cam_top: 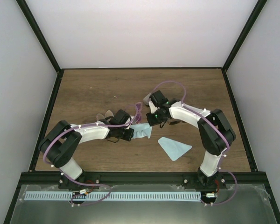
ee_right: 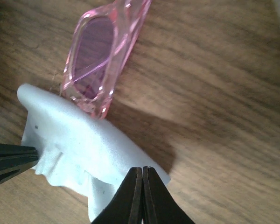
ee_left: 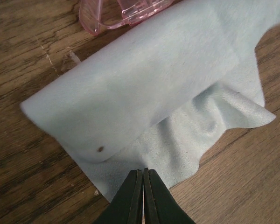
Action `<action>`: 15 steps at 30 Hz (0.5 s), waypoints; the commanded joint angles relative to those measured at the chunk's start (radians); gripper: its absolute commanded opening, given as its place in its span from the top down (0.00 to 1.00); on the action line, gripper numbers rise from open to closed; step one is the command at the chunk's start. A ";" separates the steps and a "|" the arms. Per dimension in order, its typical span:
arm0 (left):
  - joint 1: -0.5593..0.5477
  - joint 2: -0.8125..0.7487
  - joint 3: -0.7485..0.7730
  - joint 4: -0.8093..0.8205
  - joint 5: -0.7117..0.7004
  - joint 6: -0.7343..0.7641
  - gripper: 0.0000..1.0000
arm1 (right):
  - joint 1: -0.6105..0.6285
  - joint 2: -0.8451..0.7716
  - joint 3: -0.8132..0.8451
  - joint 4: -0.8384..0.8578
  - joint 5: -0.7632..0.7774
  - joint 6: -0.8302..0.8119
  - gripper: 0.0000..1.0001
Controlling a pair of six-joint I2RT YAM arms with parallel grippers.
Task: Organize the sunglasses
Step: Adjust the glasses cleaning cloth at the center of the board.
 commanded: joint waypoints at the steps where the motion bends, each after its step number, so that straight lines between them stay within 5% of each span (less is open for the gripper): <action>1: 0.002 0.088 -0.089 -0.215 -0.049 -0.040 0.96 | -0.041 0.018 0.071 -0.010 -0.004 -0.029 0.99; 12: 0.001 0.025 0.017 -0.307 -0.115 -0.059 0.96 | -0.041 0.018 0.022 -0.013 -0.059 -0.048 0.98; 15: 0.002 -0.010 0.093 -0.357 -0.116 -0.050 0.82 | -0.041 0.016 0.016 -0.012 -0.071 -0.046 0.96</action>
